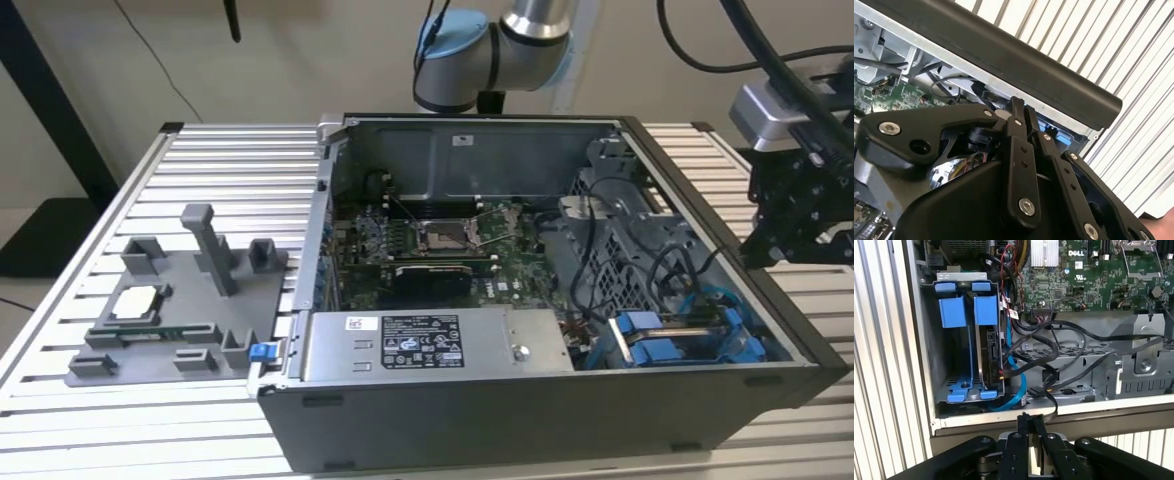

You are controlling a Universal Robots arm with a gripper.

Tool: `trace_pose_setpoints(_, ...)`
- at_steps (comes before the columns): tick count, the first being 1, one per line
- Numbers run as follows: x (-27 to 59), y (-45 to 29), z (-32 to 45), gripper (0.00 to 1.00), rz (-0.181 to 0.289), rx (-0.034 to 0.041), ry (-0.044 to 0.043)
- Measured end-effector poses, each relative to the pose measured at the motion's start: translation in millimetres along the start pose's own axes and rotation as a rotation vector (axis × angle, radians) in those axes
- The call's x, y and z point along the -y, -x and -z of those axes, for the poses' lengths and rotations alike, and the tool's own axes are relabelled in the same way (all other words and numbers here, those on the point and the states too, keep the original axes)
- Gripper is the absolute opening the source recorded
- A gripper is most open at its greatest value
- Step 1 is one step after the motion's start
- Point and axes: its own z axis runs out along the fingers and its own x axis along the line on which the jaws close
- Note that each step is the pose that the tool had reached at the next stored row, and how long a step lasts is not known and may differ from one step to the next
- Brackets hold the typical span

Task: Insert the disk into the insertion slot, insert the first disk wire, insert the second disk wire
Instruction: 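Insert the first disk wire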

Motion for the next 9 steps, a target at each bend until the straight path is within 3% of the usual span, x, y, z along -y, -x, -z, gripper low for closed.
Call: trace_pose_setpoints(9,0.1,-0.3,-1.8,1.0,-0.023,0.0013,0.001)
